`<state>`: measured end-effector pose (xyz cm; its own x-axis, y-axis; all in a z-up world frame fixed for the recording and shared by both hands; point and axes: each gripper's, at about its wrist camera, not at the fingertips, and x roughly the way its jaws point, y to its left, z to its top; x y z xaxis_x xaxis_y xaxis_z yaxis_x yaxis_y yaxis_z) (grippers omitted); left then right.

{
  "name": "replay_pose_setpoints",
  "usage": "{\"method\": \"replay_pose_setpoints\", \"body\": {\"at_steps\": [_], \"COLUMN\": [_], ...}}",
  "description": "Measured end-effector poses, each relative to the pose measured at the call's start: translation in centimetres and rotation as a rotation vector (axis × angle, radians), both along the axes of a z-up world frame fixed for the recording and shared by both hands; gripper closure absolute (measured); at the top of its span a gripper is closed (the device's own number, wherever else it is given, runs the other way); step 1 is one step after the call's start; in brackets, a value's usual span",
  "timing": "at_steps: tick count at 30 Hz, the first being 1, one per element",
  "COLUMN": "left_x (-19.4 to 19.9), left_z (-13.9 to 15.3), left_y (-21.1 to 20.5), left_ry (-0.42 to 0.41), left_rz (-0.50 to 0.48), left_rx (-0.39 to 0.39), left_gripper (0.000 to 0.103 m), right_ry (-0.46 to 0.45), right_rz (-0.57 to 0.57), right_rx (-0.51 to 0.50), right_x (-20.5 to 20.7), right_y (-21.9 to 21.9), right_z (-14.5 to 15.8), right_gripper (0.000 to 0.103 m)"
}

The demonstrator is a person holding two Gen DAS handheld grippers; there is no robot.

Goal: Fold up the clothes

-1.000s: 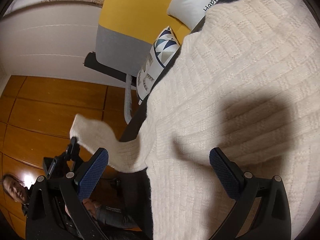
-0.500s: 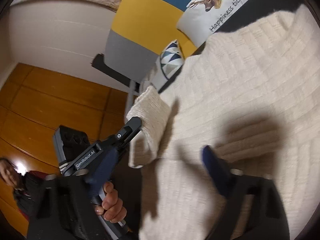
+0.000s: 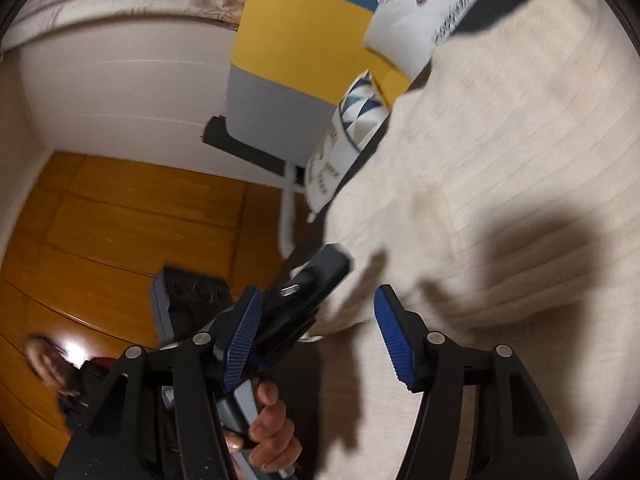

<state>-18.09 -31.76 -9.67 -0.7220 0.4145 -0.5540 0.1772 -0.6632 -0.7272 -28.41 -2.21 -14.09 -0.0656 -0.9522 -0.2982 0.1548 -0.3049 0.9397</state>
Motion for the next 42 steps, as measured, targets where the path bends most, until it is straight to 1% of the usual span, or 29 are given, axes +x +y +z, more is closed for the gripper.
{"method": "replay_pose_setpoints", "body": {"at_steps": [2,3,4,5,6,8,10,11,15,19,21,23,24,26,28,30,33,37,42], "left_x": [3.6,5.5,7.4,9.0,10.6,13.3,15.3,16.1,18.0,18.0,18.0,18.0,18.1,18.2,18.0,17.7,17.2,16.8,15.2], "left_z": [0.6,0.5,0.4,0.1,-0.3,-1.7,-3.1,-3.7,-5.6,-6.7,-7.2,-7.7,-8.1,-8.7,-9.7,-10.6,-11.5,-12.3,-13.4], "left_y": [-2.7,-4.1,-5.5,-6.9,-8.2,-10.5,-12.1,-12.6,-13.5,-13.5,-13.6,-13.8,-14.0,-14.3,-14.5,-14.5,-14.0,-13.1,-12.2], "left_ry": [0.038,0.04,0.042,0.04,0.038,0.011,-0.005,-0.012,-0.034,-0.041,-0.037,-0.032,-0.025,-0.024,-0.026,-0.01,-0.011,-0.016,-0.051], "left_rz": [0.049,0.085,0.121,0.152,0.184,0.246,0.284,0.305,0.344,0.339,0.348,0.359,0.38,0.423,0.48,0.527,0.59,0.645,0.686], "left_rx": [0.046,0.058,0.069,0.078,0.087,0.124,0.169,0.181,0.219,0.246,0.284,0.326,0.367,0.429,0.51,0.581,0.648,0.693,0.738], "left_gripper": [0.085,0.085,0.084,0.083,0.083,0.083,0.083,0.083,0.083,0.083,0.083,0.082,0.081,0.08,0.08,0.08,0.08,0.08,0.08], "right_ry": [0.005,-0.005,-0.015,-0.027,-0.044,-0.081,-0.119,-0.136,-0.218,-0.248,-0.225,-0.187,-0.166,-0.075,-0.004,0.06,0.102,0.148,0.215], "right_rz": [0.001,-0.016,-0.044,-0.072,-0.103,-0.135,-0.167,-0.188,-0.267,-0.325,-0.347,-0.334,-0.328,-0.301,-0.279,-0.251,-0.223,-0.19,-0.151], "right_rx": [0.041,0.076,0.08,0.086,0.124,0.167,0.209,0.208,0.205,0.184,0.179,0.203,0.216,0.255,0.256,0.261,0.252,0.223,0.182], "right_x": [0.2,0.4,0.6,0.7,0.9,1.0,1.2,1.2,1.3,1.2,0.8,0.5,0.4,0.3,0.2,0.2,0.0,-0.5,-0.7], "right_y": [-1.0,-1.4,-1.3,-1.1,-1.0,-1.1,-1.2,-1.2,-1.1,-1.7,-2.3,-3.5,-4.1,-4.6,-5.0,-5.3,-5.3,-5.8,-6.7], "right_z": [-0.2,-0.5,-0.8,-1.1,-1.5,-2.3,-3.2,-3.5,-4.8,-5.7,-5.7,-5.1,-4.8,-2.9,-0.7,1.7,4.0,7.0,10.3], "right_gripper": [0.041,0.042,0.056,0.066,0.077,0.079,0.079,0.079,0.077,0.077,0.077,0.086,0.095,0.095,0.095,0.095,0.095,0.095,0.095]}}
